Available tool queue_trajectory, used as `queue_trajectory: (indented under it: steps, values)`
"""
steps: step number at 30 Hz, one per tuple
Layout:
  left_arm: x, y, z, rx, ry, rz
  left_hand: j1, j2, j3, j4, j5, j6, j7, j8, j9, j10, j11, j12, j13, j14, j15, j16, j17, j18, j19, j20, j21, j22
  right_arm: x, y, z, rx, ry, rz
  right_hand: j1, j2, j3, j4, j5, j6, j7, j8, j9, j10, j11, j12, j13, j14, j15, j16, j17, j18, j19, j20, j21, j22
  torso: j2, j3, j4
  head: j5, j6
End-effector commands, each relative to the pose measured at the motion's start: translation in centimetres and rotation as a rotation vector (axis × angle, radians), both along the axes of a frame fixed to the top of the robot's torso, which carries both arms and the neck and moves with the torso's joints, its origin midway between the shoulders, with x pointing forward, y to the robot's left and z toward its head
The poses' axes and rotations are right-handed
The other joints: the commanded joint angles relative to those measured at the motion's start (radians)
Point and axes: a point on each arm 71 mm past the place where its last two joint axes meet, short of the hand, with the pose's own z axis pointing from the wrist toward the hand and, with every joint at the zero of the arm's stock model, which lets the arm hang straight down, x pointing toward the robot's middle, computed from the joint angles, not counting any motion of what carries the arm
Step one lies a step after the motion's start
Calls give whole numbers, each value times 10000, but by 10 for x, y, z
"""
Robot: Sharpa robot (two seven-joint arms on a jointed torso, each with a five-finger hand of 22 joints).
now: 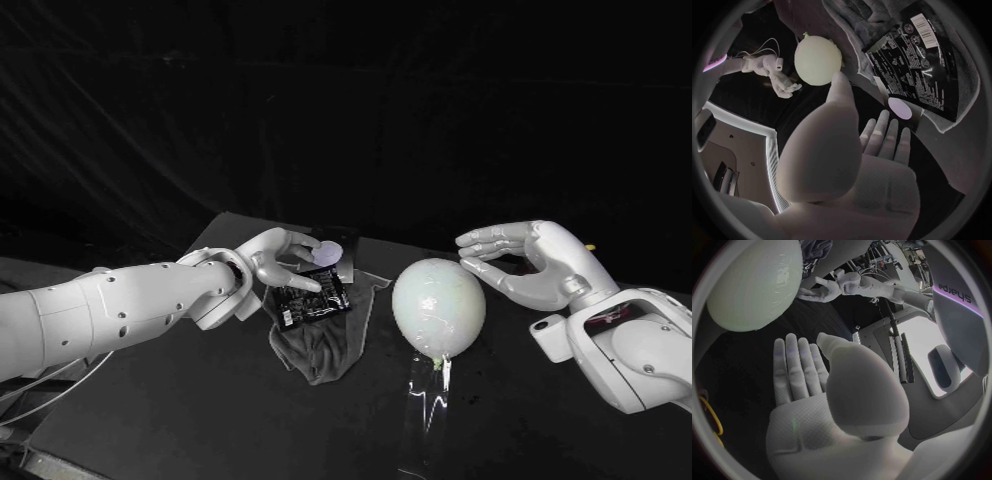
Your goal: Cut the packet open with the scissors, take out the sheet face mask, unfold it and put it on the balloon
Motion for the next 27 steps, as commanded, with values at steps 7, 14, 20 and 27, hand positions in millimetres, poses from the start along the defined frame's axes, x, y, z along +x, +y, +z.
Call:
queue_trajectory:
  steps: [7,14,20,27]
  values:
    - [-7,-9,-10,2884,-471,81,-425,-424,-433,12,36,-922,845,-137,-337,-1073,-57,-2,2,-1208,165,-63,-390,-51,-203,-38,-108,-5,0,0,1,-151,-399,-99,-287,-55,192,-98,-98,-58,107,-99,-46,-127,62,-41,9,-189,52,-182,-33,115,-330,110,-308,-217,-11,4,-24,193,-120]
    - [-9,-12,-18,3968,-204,376,-439,-422,-440,6,34,-879,981,-96,-314,-1094,-119,82,33,-1277,70,-48,-414,10,-175,-50,-102,7,0,-1,1,-141,-361,-141,-368,-78,242,-147,-108,-76,123,-120,-63,-160,78,-38,11,-222,82,-239,-39,121,-468,158,-441,-311,-4,9,-22,214,-144]
    - [-9,-13,-23,4469,-195,598,-533,-438,-453,8,30,-988,1076,-105,-356,-1126,-66,113,38,-1581,101,-92,-525,90,-421,-94,-186,-27,0,-2,1,-101,-257,-183,-441,-93,275,-183,-108,-88,135,-136,-76,-184,92,-34,12,-246,103,-284,-43,126,-585,198,-554,-390,-6,6,-21,237,-166]
    - [-10,-17,-30,4661,-47,589,-683,-453,-465,3,29,-1036,949,-85,-357,-1473,-229,72,17,-2617,-67,-192,-890,86,-586,-27,-255,-36,-1,-3,1,-67,-155,-221,-483,-93,294,-200,-106,-90,140,-143,-82,-195,98,-33,12,-257,114,-307,-45,130,-647,219,-615,-434,-11,0,-22,155,-193]
